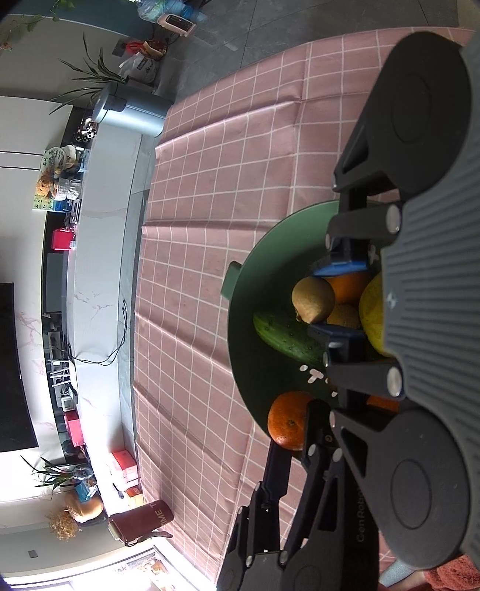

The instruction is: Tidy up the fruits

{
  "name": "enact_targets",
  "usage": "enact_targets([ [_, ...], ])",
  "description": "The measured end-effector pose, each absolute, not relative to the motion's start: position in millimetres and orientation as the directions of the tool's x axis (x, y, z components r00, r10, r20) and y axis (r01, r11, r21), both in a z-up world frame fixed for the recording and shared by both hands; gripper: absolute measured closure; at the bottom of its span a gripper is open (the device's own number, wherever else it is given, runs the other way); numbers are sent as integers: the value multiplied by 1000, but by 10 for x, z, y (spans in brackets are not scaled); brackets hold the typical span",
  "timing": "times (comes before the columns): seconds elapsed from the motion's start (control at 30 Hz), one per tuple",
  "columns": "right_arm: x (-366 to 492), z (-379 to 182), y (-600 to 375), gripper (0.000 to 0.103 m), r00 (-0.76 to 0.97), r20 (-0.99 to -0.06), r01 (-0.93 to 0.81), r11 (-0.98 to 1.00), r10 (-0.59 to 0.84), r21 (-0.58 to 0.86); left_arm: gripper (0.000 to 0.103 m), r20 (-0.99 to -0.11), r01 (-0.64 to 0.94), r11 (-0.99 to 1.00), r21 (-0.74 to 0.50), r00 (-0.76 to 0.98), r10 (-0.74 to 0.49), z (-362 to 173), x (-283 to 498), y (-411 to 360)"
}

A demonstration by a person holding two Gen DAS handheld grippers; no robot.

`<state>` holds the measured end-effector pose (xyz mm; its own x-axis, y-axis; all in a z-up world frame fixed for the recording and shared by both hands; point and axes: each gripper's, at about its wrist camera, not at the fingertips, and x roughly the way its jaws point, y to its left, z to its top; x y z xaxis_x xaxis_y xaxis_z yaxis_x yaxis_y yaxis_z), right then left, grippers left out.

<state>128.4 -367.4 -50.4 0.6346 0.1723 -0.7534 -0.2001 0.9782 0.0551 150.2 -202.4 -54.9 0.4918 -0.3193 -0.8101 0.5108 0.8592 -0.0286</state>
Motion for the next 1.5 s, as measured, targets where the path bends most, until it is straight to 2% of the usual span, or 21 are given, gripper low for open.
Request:
enact_targets([
  [0.33,1597,-775,-3676,79,595,-786,-199,978,169,60,55,-825,552,831,71,500,-262,-665,1517,-2211],
  [0.67,1661,-856,-3686,79,575,-799,-197,977,178,76,53,-827,555,828,78,500,-258,-675,1526,-2237],
  [0.8,1668,-844,-3672,78,573,-803,-197,978,167,63,47,-824,554,828,91,509,-251,-671,1525,-2238],
  [0.93,1646,-781,-3665,60,577,-805,-186,982,138,36,43,-810,532,842,85,529,-253,-593,1515,-2192],
  [1.03,1599,-685,-3671,57,583,-802,-183,983,130,26,42,-796,529,846,69,540,-272,-465,1450,-2133],
  [1.27,1334,-235,-3674,28,667,-741,-132,991,80,-12,38,-728,500,861,89,623,-286,-40,1192,-1899],
  [1.5,905,316,-3545,16,781,-622,-77,997,65,7,25,-618,423,901,91,734,-282,395,866,-1489],
])
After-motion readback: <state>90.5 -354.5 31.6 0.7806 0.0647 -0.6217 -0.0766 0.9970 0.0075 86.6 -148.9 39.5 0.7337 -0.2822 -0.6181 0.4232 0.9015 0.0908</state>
